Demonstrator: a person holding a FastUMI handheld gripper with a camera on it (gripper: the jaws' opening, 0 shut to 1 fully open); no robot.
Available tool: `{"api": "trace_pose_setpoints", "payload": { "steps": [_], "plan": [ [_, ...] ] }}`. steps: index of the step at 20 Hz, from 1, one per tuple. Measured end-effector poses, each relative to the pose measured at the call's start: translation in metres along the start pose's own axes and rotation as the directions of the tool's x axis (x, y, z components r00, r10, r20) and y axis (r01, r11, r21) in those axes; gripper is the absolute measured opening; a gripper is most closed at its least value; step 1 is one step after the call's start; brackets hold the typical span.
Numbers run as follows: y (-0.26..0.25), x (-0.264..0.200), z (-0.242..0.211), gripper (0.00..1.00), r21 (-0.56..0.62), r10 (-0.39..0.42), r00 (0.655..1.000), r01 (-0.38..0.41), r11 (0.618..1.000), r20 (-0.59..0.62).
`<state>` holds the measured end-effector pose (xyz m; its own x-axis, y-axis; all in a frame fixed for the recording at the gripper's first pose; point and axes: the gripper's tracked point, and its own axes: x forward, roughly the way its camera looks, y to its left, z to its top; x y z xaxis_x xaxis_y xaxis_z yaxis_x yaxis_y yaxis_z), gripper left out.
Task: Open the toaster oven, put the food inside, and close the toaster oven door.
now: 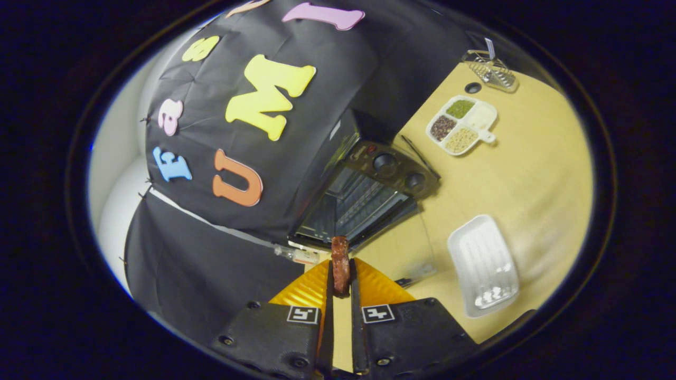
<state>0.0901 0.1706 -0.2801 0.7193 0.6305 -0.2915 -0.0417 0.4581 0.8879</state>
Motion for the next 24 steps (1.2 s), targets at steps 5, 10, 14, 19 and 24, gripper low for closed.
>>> {"api": "trace_pose_setpoints", "payload": {
  "steps": [5,10,14,19,24],
  "plan": [
    [0.029,0.075,-0.015,0.17,0.073,-0.025,0.988,0.014,0.997,0.154],
    [0.019,0.141,0.005,0.17,0.228,-0.070,0.958,0.005,0.974,0.280],
    [-0.013,0.178,0.007,0.17,0.312,-0.131,0.929,0.018,0.950,0.346],
    [-0.029,0.217,0.022,0.16,0.345,-0.169,0.906,0.028,0.938,0.387],
    [-0.030,0.241,0.039,0.17,0.346,-0.182,0.887,0.027,0.938,0.424]
  ]
}}
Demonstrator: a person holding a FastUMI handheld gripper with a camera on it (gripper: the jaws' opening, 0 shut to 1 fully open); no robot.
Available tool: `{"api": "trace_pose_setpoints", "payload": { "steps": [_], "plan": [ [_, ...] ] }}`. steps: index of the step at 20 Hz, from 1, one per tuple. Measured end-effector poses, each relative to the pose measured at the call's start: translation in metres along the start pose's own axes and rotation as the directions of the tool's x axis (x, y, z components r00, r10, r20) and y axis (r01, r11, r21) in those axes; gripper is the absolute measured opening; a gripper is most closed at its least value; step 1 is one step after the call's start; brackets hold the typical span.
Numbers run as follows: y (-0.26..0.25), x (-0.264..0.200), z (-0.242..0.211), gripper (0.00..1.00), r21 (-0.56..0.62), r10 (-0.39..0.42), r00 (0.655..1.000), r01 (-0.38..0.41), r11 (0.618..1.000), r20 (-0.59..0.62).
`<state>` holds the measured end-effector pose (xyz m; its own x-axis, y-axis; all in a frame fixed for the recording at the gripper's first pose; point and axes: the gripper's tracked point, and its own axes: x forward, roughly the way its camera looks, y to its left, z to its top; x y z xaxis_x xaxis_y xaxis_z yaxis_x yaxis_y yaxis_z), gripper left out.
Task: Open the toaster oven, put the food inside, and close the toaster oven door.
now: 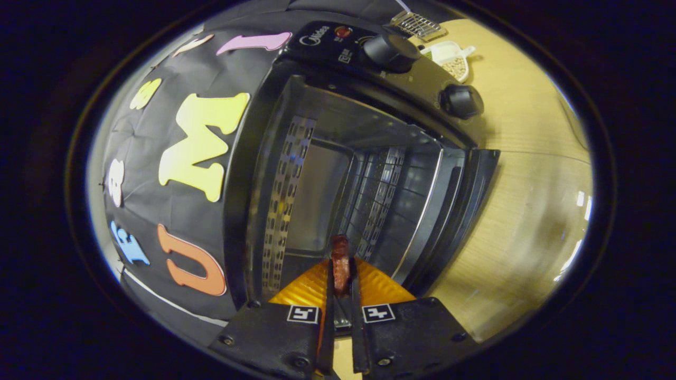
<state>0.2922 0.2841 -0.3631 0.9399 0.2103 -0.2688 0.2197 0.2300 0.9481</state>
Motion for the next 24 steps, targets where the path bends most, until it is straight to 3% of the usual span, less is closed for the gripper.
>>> {"api": "trace_pose_setpoints", "payload": {
  "steps": [4,6,10,14,15,19,24],
  "plan": [
    [-0.023,0.010,0.004,0.18,-0.038,-0.071,0.997,0.072,0.997,0.016],
    [-0.024,0.011,0.007,0.24,-0.171,-0.083,0.996,0.087,0.981,0.030],
    [-0.024,0.008,0.015,0.39,-0.448,-0.142,0.987,0.160,0.880,0.074],
    [-0.029,0.003,0.025,0.75,-0.643,-0.166,0.979,0.204,0.738,0.120],
    [-0.028,-0.001,0.026,0.90,-0.680,-0.168,0.978,0.208,0.703,0.126],
    [-0.024,-0.019,0.035,0.95,-0.769,-0.161,0.973,0.228,0.598,0.163],
    [-0.013,-0.047,0.034,0.97,-0.807,-0.168,0.977,0.201,0.556,0.128]
  ]
}}
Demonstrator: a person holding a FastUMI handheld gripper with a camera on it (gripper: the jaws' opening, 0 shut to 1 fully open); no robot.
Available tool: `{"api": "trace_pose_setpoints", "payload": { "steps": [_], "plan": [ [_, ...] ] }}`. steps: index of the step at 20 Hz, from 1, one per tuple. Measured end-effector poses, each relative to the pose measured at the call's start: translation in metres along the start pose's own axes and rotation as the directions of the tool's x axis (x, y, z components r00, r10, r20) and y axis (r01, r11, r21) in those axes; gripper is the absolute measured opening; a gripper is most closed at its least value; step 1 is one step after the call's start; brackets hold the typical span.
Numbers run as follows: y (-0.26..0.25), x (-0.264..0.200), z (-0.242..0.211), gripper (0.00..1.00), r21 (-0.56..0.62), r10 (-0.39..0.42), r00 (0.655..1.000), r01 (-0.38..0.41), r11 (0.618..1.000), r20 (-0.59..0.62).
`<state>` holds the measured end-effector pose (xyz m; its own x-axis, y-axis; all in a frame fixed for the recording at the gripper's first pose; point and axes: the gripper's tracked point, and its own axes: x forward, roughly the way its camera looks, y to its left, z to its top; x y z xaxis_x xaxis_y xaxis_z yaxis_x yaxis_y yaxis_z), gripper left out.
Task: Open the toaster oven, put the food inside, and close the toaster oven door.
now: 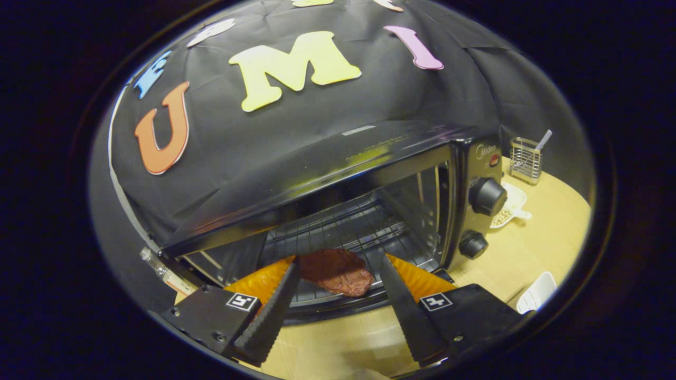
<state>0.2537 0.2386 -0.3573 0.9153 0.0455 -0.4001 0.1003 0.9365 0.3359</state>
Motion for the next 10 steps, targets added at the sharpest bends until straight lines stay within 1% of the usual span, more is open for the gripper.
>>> {"api": "trace_pose_setpoints", "payload": {
  "steps": [4,7,10],
  "plan": [
    [0.011,-0.035,0.006,0.97,-0.108,0.042,0.999,-0.044,0.993,-0.022],
    [0.019,-0.063,0.007,0.97,-0.199,0.078,0.996,-0.087,0.976,-0.054],
    [0.022,-0.095,-0.001,0.97,-0.252,0.097,0.992,-0.114,0.961,-0.078]
  ]
}}
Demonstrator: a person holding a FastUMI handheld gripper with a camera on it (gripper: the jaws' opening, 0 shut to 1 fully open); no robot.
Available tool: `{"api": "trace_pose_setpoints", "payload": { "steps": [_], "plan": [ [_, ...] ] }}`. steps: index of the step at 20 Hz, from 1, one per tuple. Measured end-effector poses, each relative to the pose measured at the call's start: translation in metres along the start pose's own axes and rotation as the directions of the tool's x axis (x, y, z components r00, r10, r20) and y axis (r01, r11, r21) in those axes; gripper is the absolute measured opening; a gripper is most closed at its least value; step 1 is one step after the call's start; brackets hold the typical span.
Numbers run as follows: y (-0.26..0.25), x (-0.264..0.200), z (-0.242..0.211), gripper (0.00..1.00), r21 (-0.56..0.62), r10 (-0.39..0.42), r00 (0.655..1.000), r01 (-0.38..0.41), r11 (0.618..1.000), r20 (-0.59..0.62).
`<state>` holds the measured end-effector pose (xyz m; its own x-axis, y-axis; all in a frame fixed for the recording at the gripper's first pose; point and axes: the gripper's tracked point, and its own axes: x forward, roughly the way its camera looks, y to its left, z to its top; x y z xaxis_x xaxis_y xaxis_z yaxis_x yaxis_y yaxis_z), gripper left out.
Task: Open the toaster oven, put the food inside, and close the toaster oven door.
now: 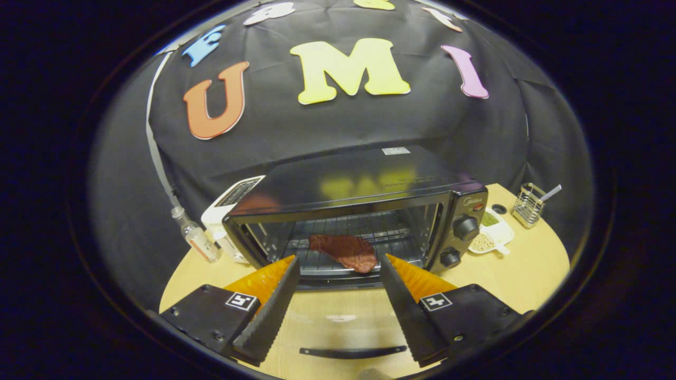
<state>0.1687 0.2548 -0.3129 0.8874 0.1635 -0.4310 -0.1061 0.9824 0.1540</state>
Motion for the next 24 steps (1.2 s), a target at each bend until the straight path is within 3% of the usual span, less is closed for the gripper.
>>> {"api": "trace_pose_setpoints", "payload": {
  "steps": [7,12,18,24],
  "plan": [
    [-0.013,-0.052,-0.062,0.97,-0.096,0.012,0.992,-0.024,0.995,-0.129],
    [-0.030,-0.066,-0.117,0.97,-0.097,0.010,0.979,-0.030,0.995,-0.204],
    [-0.037,-0.062,-0.177,0.97,-0.071,0.017,0.957,-0.039,0.997,-0.288],
    [-0.045,-0.036,-0.186,0.97,-0.091,-0.012,0.957,-0.015,0.996,-0.288]
  ]
}}
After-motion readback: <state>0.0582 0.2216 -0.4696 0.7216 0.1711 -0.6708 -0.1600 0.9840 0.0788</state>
